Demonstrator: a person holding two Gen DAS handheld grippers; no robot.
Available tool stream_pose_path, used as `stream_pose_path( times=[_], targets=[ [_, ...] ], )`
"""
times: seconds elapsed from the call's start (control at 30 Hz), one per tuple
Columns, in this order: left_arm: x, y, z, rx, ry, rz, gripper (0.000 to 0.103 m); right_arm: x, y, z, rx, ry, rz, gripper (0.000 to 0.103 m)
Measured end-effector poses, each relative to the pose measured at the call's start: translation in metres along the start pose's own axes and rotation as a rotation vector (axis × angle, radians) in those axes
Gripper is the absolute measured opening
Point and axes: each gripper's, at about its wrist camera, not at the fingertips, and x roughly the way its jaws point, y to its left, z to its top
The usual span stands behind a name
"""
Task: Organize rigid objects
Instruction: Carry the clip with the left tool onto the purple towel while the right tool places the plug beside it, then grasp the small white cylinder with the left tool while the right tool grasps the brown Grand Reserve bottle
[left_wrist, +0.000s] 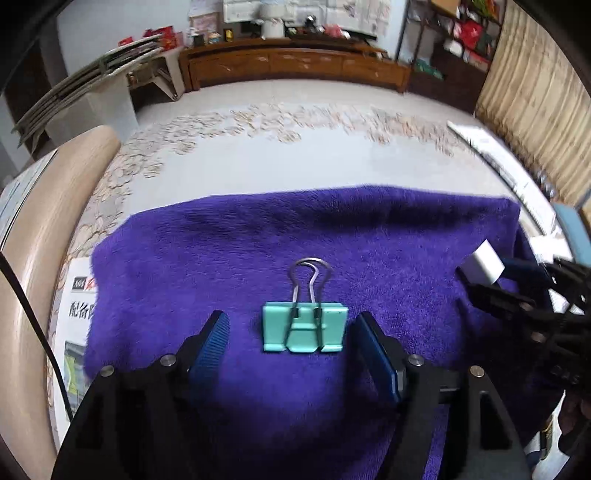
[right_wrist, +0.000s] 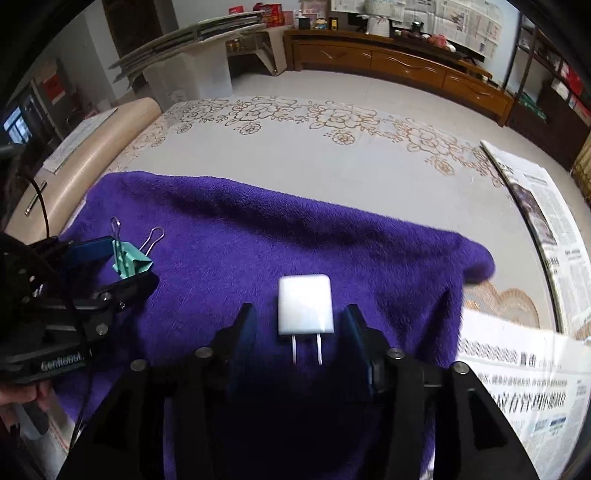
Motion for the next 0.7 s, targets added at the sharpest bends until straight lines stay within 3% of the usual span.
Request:
stream_pose_path(
  times=[0.07,0.13,0.2,0.23,0.33,0.43,0.57,0.7],
  targets=[
    [-0.013,0.009,-0.008,-0.029,-0.021,-0.022,0.07,-0.019,-0.004,-0.009,0.024,-0.033,0.02,0.049],
    [-0.031,0.017,-0.021,-0.065,-0.045,-0.051,0.082,-0.041,-0.008,-0.019,0.041,-0.075,0.035,0.057],
    [-0.049,0.021,-0.035,-0.082,-0.083,-0.056,0.094,-0.066,-0.013,-0.034,0.072,-0.119,0.033,0.081],
    [-0.059,0.022,-0.045,-0.08,-0.099,-0.057,0.101,-0.08,-0.015,-0.044,0.089,-0.143,0.034,0.084],
    [-0.084,0.024,-0.075,-0.089,-0.108,-0.061,0.103,-0.113,-0.02,-0.076,0.128,-0.181,0.025,0.1],
    [-0.103,0.022,-0.104,-0.112,-0.08,-0.105,0.103,-0.137,-0.027,-0.11,0.181,-0.18,0.002,0.103],
    [-0.12,0.011,-0.142,-0.091,-0.093,-0.046,0.103,-0.158,-0.03,-0.15,0.224,-0.186,-0.051,0.103],
    [-0.119,0.005,-0.168,-0.076,-0.082,-0.073,0.103,-0.164,-0.03,-0.182,0.25,-0.199,-0.082,0.103]
  ],
)
